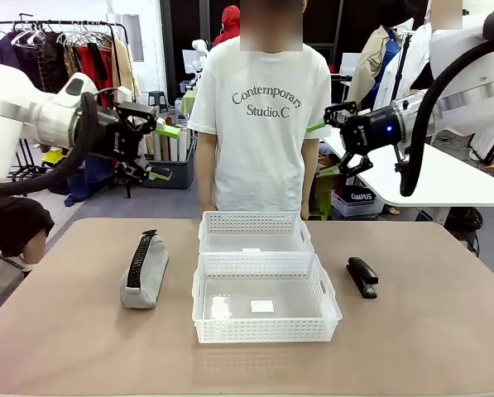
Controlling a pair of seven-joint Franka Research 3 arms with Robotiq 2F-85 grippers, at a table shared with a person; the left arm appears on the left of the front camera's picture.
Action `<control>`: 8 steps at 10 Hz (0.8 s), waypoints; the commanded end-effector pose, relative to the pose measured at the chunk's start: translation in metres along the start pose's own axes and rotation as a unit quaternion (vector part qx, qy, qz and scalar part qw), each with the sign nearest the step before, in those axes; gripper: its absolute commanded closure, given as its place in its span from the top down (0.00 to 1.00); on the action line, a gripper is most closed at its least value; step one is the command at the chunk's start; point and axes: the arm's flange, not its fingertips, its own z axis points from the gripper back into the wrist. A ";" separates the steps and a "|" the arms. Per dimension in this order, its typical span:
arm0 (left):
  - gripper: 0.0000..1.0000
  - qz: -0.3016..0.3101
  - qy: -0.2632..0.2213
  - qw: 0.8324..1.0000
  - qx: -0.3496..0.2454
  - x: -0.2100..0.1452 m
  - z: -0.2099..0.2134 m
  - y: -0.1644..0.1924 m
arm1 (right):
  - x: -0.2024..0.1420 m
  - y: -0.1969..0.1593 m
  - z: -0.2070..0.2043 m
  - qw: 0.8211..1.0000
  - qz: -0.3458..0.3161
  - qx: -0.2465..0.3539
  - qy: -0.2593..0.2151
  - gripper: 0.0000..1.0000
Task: Distribute items into two baskets.
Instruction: Pick up the Pencil pouch that the person points to.
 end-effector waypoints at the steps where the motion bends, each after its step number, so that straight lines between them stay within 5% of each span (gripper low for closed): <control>1: 1.00 0.006 -0.011 1.000 -0.024 0.005 0.012 -0.002 | 0.013 0.010 0.009 0.999 -0.025 0.022 0.019 1.00; 5: 1.00 0.006 -0.021 0.999 -0.034 0.007 0.025 -0.001 | 0.015 0.005 0.031 0.993 0.023 0.073 0.086 1.00; 8: 1.00 -0.036 -0.024 0.999 -0.026 0.005 0.024 0.000 | 0.013 -0.003 0.040 0.991 0.041 0.086 0.090 1.00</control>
